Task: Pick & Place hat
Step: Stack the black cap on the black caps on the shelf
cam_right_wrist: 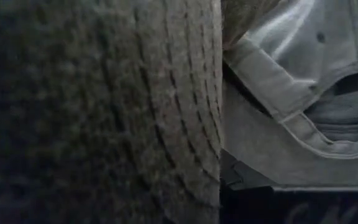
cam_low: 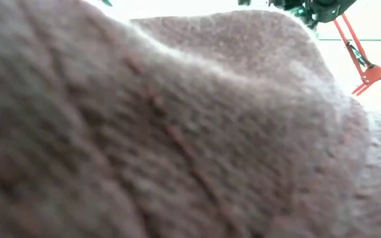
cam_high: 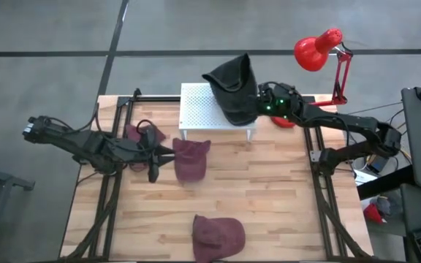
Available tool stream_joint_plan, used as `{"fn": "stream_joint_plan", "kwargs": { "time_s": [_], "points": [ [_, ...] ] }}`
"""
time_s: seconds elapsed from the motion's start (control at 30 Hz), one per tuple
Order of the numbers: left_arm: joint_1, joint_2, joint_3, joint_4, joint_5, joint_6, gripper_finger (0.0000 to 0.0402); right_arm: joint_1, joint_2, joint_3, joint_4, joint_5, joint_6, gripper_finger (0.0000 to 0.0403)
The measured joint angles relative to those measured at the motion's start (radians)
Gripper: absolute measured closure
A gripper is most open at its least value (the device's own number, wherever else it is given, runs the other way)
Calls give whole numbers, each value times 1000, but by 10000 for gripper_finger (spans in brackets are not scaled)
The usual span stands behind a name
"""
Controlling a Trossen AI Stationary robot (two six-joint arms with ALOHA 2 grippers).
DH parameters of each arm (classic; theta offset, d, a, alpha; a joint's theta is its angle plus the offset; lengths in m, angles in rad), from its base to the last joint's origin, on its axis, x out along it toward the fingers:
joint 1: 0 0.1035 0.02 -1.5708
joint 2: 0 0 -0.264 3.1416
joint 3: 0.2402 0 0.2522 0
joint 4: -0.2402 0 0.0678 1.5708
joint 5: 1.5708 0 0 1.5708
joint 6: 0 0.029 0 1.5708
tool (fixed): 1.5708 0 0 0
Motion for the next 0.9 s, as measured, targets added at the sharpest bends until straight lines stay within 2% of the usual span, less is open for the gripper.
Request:
{"fn": "stream_joint_plan", "kwargs": {
  "time_s": [0.4, 0.9],
  "points": [
    [0, -69, -108, 31, -20, -96, 289, -26, 65, 1, -23, -43, 32, 390],
    [0, -69, -121, 32, -6, -124, 289, -26, -33, 0, -89, -32, 85, 390]
  ]
}}
